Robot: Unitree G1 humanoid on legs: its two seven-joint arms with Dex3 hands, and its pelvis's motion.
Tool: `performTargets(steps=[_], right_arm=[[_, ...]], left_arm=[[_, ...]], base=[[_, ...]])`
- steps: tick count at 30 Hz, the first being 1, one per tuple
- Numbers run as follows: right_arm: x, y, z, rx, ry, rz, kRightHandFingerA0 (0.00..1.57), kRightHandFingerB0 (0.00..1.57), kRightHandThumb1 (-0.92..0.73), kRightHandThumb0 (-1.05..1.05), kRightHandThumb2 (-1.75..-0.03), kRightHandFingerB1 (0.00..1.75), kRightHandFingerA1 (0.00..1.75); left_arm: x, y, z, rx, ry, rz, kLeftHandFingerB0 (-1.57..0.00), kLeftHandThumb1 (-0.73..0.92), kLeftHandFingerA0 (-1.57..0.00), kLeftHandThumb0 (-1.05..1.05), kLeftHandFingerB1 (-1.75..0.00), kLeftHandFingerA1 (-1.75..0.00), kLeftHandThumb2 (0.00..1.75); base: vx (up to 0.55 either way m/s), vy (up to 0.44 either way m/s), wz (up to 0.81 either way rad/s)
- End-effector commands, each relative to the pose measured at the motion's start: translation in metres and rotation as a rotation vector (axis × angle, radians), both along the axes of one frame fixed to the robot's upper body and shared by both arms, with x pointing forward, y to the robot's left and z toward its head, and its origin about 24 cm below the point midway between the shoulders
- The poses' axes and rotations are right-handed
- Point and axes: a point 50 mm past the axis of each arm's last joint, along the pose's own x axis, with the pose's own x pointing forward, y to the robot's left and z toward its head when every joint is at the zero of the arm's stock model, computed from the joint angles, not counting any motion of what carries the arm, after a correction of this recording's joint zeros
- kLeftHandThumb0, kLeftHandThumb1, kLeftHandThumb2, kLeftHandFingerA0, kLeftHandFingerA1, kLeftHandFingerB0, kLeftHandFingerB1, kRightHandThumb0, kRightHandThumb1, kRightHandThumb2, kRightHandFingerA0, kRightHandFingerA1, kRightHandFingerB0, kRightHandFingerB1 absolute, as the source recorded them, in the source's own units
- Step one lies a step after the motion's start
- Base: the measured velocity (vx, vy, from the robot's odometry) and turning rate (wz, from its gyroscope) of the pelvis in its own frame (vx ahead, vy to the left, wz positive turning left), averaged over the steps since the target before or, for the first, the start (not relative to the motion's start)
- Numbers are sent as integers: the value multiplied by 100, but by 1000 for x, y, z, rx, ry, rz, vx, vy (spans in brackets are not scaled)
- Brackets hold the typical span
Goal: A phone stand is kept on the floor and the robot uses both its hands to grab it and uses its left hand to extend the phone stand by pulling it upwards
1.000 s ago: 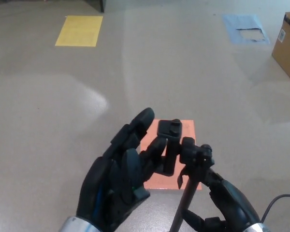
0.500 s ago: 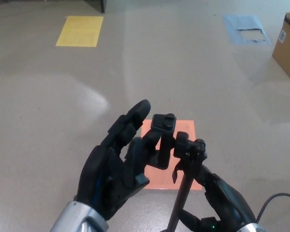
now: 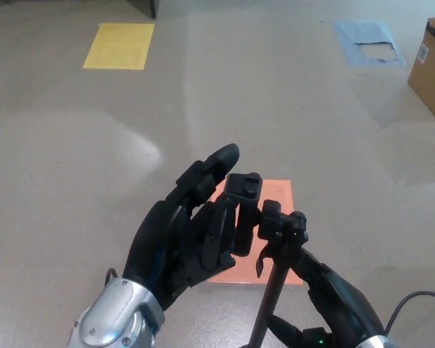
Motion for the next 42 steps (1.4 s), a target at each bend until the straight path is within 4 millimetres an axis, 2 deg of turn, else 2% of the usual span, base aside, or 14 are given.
performTargets(steps=[1, 9, 10, 11, 15, 20, 23, 28, 31, 32, 36, 37, 38, 42], right_arm=[[3, -2, 1, -12, 11, -13, 6, 0, -63, -105, -104, 0, 15], [5, 0, 1, 2, 11, 0, 5, 0, -61, -99, -97, 0, 11], [7, 0, 1, 29, 0, 12, 1, 0, -54, -89, -95, 6, 25], [9, 0, 1, 40, -3, 17, 1, 0, -53, -88, -94, 6, 23], [10, 0, 0, 42, -1, 19, 1, 0, -53, -88, -94, 6, 23], [17, -2, -2, -81, -2, 22, 0, 0, -84, -88, -65, 0, 53], [20, 0, -3, -101, 6, 24, 0, 5, -60, -87, -100, 32, 42], [20, 6, -5, -71, 32, 18, 14, 26, -67, -79, -64, 65, 77], [22, 9, -5, -95, 16, 37, 17, 29, -73, -73, -62, 68, 83], [22, 10, -6, -92, 17, 36, 12, 31, -53, -69, -99, 66, 64], [22, 10, -8, -80, 21, 32, 15, 24, -55, -74, -94, 64, 68], [20, 11, -11, -119, 10, 46, 5, 17, -74, -76, -62, 63, 81], [18, 12, -14, -136, 8, 58, 7, 11, -58, -79, -94, 60, 67], [22, 13, -13, -141, -22, 78, 0, 9, -75, -77, -61, 63, 78]], left_arm=[[4, 8, -19, 144, 102, -18, -15, 70, -2, -91, -30, -14, 84], [6, 5, -18, 230, 122, -170, -12, 63, -3, -79, -36, -22, 101], [5, 2, -17, 330, 73, -164, -22, 83, -7, -81, -28, -22, 67], [4, 0, -16, 430, 30, -146, -22, 73, 0, -88, -41, -13, 107], [3, -1, -14, 523, -6, -124, -22, 73, 0, -88, -41, -13, 107], [-3, -23, 4, 794, -388, -2, -28, 77, 0, -76, -30, -17, 64], [1, -32, 13, 760, -409, 9, -30, 76, -1, -74, -31, -20, 65], [5, -38, 15, 708, -380, 31, -34, 59, -7, -70, -48, -37, 88], [8, -39, 9, 651, -336, 115, -55, 62, -24, -47, -45, -36, 58], [8, -39, 6, 638, -334, 148, -56, 45, -34, -38, -72, -51, 74], [9, -41, 1, 633, -359, 206, -56, 54, -45, -23, -87, -54, 55], [9, -43, -3, 627, -351, 227, -41, 60, -44, -22, -125, -97, 53], [9, -45, -5, 590, -336, 239, -37, 76, -33, -9, -162, -171, 37], [15, -46, 0, 500, -314, 254, -69, 70, -87, -19, -149, -161, 58]], base=[[0, 0, 0], [0, 0, 0], [0, 0, 0], [0, 0, 0], [0, 0, 0], [0, 0, 0], [0, 0, 0], [0, 0, 0], [0, 0, 0], [0, 0, 0], [0, 0, 0], [0, 0, 0], [0, 0, 0], [0, 0, 0]])
